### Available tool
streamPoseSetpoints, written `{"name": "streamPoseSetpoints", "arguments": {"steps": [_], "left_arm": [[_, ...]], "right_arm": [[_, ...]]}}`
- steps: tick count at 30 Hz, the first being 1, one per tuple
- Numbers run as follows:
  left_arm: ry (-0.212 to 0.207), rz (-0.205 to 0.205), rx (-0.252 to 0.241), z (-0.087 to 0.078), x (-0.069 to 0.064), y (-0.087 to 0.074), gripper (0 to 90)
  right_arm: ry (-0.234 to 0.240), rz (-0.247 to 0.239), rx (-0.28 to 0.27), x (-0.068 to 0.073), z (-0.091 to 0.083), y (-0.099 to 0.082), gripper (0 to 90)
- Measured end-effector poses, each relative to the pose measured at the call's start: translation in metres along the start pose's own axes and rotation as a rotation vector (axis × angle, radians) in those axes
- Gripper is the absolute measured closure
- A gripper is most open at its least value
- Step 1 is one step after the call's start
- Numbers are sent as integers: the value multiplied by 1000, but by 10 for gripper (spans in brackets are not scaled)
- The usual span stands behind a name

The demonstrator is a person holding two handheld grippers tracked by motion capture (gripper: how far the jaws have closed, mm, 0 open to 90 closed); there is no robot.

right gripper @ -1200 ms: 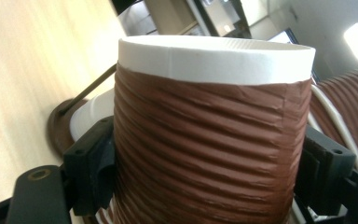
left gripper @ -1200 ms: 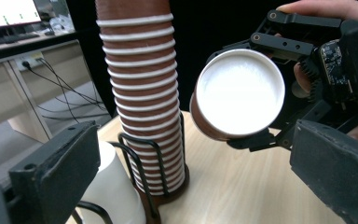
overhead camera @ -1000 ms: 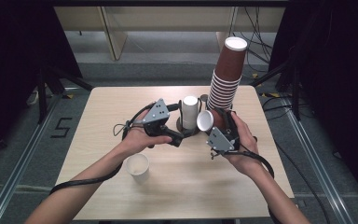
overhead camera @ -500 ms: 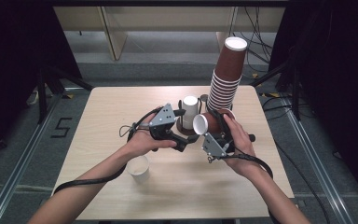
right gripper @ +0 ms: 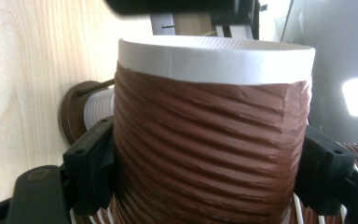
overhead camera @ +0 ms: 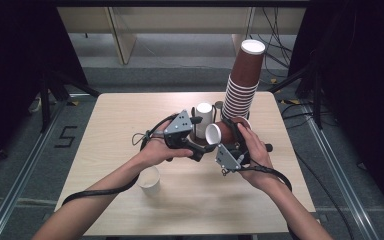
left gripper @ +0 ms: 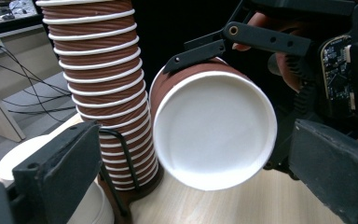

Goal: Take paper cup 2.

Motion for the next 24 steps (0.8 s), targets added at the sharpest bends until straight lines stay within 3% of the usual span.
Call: {"name": "streamPoseSetpoints", "arguments": {"steps": [1,4,7,8,9,12,14,17,18,24], "left_arm": [[-2,3,0,1,0,0,21],[-6,7,7,3,-1,0,21],[-5,6,14,5,0,0,21],[-6,4,14,6,0,0,21],[-7,6,14,6,0,0,23],[-9,7,18,8,1,0,28],[-8,4,17,9,1,0,35],[-9,0,19,11,2,0,45],[-10,-2,21,11,2,0,46],[-14,-7,18,14,3,1,55]], "right_arm": [[-6,18,13,1,-2,1,207],[3,-13,-11,0,0,2,207],[-7,9,9,2,-1,3,207],[-4,-28,-17,0,1,4,207],[1,-8,-8,1,0,5,207],[4,-34,-19,1,0,6,207],[7,-11,-10,2,0,7,207],[-2,-38,-27,0,1,8,207],[-2,-19,-15,1,0,8,207],[-6,-42,-32,-1,1,11,207]]}}
Point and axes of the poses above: each handheld gripper's, and its own axes: z roughly forward along the jaws, y roughly out of its top, x roughly to its left, the point moved 1 cm from there along z, roughly forward along the jaws, and after that the axes turned 8 degrees about -y, right-handed, at the moved point
